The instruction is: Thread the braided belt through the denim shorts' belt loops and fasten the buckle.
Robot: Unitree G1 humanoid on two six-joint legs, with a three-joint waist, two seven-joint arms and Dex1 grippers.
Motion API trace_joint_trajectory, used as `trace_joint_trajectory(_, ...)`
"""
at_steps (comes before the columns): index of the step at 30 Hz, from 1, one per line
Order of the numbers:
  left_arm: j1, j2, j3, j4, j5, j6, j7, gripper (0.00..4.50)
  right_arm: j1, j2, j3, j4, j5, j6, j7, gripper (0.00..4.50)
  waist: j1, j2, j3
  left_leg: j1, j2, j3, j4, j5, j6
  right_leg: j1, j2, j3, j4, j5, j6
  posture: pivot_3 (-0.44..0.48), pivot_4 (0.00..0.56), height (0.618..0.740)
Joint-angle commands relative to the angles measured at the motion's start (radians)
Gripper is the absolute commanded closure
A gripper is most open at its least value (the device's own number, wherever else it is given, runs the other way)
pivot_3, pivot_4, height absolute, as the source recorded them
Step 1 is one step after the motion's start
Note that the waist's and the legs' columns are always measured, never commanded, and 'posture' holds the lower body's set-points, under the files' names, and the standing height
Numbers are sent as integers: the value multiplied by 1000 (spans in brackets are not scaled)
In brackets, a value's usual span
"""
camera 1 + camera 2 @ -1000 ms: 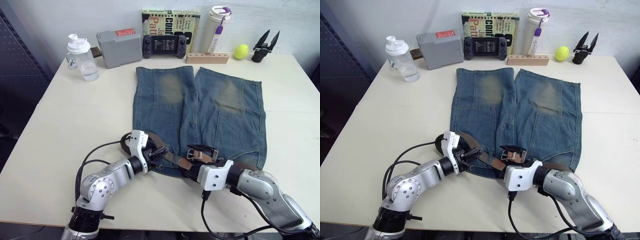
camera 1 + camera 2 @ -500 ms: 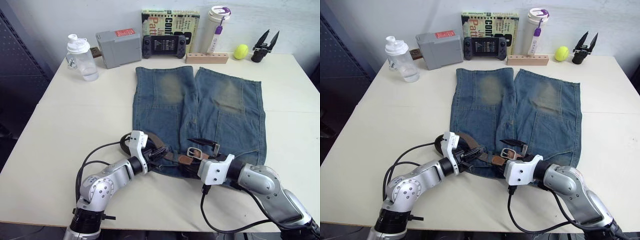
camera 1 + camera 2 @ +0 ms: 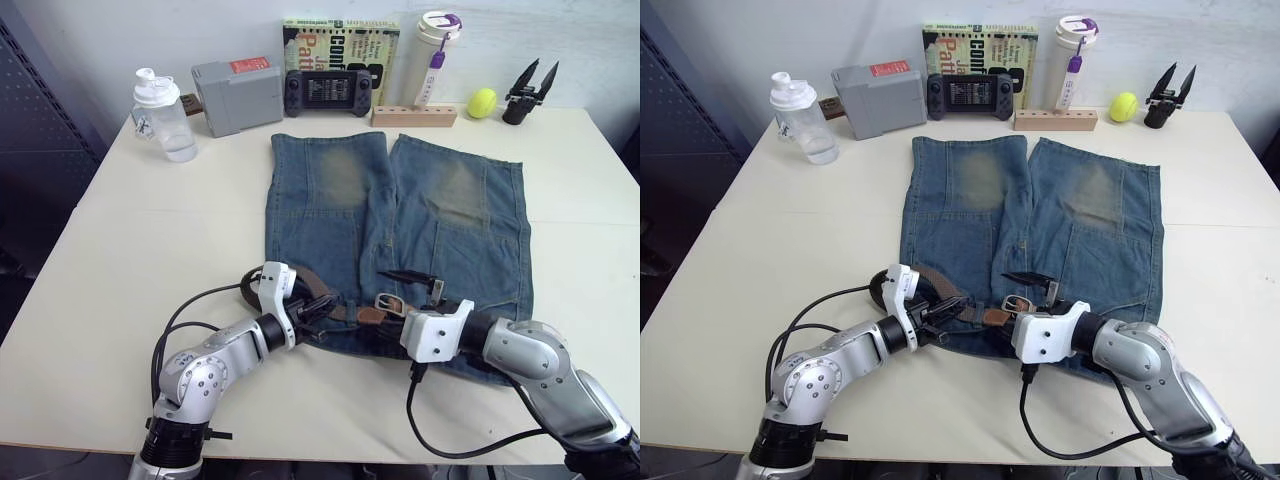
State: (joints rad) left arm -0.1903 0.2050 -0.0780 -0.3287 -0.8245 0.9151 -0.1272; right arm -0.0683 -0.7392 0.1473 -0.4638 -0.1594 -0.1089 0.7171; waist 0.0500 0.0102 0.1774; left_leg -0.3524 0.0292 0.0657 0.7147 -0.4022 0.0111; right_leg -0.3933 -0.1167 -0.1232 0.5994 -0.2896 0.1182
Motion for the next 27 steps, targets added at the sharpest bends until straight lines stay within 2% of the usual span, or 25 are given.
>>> trace_joint_trajectory(1,15,-12,-14,-18,0,24,-24,4500,2,-11,-38,-52,34,9,17,54,0,0,0,0,0,0,0,0,0,0,0,0,0,0,0,0,150,731)
trace_joint_trajectory(9,14,-17,-7,-19,7,36,-28,4500,52,-51,-49,-91,60,64,83,54,1,0,0,0,0,0,0,0,0,0,0,0,0,0,0,0,150,731)
trace_joint_trajectory(21,8,-17,-12,-16,19,44,-42,4500,36,-59,-106,-36,30,-4,50,54,-1,0,0,0,0,0,0,0,0,0,0,0,0,0,0,0,150,731)
trace_joint_trajectory(27,6,-6,-44,-25,37,27,-98,4500,39,-57,-100,-46,37,-1,53,54,0,0,0,0,0,0,0,0,0,0,0,0,0,0,0,0,150,731)
